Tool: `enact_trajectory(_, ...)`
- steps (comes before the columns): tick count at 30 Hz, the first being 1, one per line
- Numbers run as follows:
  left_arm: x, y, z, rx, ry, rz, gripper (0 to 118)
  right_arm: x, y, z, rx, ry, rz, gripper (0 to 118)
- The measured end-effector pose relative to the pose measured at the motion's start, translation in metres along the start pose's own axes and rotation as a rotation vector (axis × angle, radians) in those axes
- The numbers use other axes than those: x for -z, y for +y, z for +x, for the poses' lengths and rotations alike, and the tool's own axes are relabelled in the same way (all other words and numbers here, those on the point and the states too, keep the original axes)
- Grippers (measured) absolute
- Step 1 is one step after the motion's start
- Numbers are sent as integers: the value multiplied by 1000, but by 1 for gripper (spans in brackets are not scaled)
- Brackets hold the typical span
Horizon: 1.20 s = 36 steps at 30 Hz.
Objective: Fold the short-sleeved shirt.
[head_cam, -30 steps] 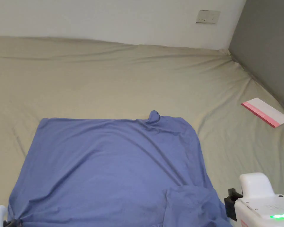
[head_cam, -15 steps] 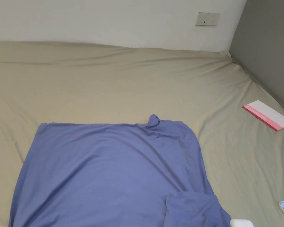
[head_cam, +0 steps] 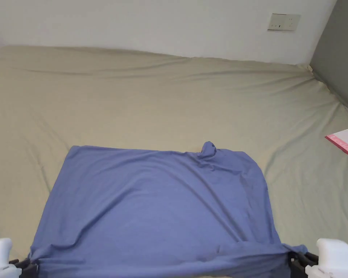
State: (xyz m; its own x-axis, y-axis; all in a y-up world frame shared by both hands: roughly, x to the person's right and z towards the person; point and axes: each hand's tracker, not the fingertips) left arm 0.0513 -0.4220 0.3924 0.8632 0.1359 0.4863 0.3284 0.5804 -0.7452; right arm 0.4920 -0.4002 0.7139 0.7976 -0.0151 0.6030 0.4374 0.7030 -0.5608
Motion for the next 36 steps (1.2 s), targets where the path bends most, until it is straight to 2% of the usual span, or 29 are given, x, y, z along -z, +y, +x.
enact_trajectory(3, 6, 25, -2, -35, -19, 17, 9, 16, 26, -3, -7, -3, 16, 7)
enact_trajectory(7, 33, 56, 3, -61, -26, -19, 9, 54, 51, -14, -86, -70, 11, 8)
enact_trajectory(11, 72, 82, 1, -84, -42, -91, 9, 97, 62, -22, -126, -119, -24, 8)
enact_trajectory(24, 133, 120, 10, -109, -45, -203, 10, 171, 70, -18, -151, -190, -129, 8)
enact_trajectory(25, 136, 121, 13, -104, -43, -206, 25, 174, 69, -17, -146, -207, -157, 8)
enact_trajectory(26, 136, 123, 15, -94, -42, -197, 50, 178, 68, -15, -133, -211, -195, 10)
enact_trajectory(27, 135, 125, 19, -74, -18, -168, 50, 180, 67, -14, -113, -212, -222, 10)
enact_trajectory(28, 133, 129, 19, -61, 24, -138, 62, 179, 67, -12, -88, -203, -209, 11)
enact_trajectory(29, 128, 131, 20, -67, 34, -95, 82, 175, 67, -9, -44, -199, -165, 17)
enact_trajectory(30, 119, 132, 21, -83, 13, -33, 107, 170, 69, -7, -28, -212, -138, 36)
enact_trajectory(31, 107, 134, 22, -106, -13, 50, 118, 164, 73, -4, -22, -229, -115, 77)
enact_trajectory(32, 95, 137, 21, -121, -27, 115, 118, 154, 78, -2, -5, -201, -68, 100)
enact_trajectory(33, 84, 139, 24, -118, -29, 146, 117, 143, 84, -1, 2, -194, -25, 107)
enact_trajectory(36, 43, 142, 33, -60, -18, 295, 117, 103, 108, -4, -29, -178, 47, 107)
